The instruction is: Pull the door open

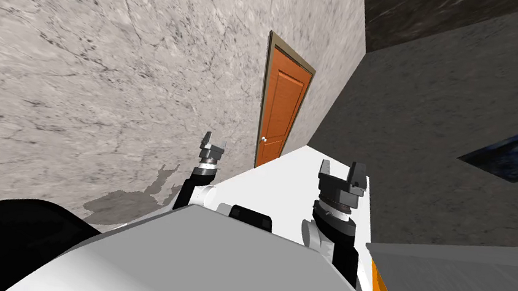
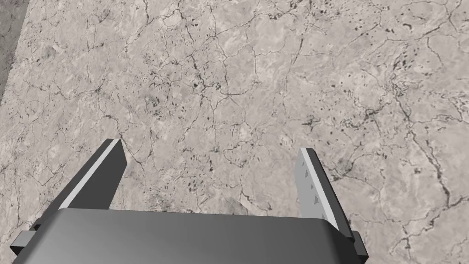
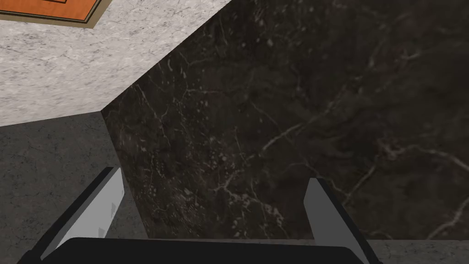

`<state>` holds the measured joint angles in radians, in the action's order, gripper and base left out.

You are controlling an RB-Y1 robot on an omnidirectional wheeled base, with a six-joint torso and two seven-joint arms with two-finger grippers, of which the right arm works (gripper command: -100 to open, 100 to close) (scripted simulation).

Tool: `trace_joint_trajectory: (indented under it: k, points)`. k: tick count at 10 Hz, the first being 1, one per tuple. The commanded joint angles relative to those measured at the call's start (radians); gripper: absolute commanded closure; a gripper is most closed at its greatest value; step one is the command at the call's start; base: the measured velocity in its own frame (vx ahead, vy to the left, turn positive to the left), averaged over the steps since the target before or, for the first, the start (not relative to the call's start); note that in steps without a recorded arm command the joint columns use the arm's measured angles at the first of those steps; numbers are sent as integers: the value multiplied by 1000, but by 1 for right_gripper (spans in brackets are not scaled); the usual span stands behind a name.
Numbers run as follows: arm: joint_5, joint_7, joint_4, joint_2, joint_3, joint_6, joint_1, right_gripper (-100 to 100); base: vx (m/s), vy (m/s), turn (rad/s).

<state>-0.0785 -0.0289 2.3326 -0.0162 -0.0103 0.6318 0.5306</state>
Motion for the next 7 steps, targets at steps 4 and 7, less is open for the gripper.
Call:
trace_joint_trajectory:
  k: [4, 7]
  points:
    - [7, 81, -82, -21, -3, 10, -22, -100, 84, -15, 100]
    - [12, 140, -141, -35, -5, 17, -38, -100, 102, -15, 114]
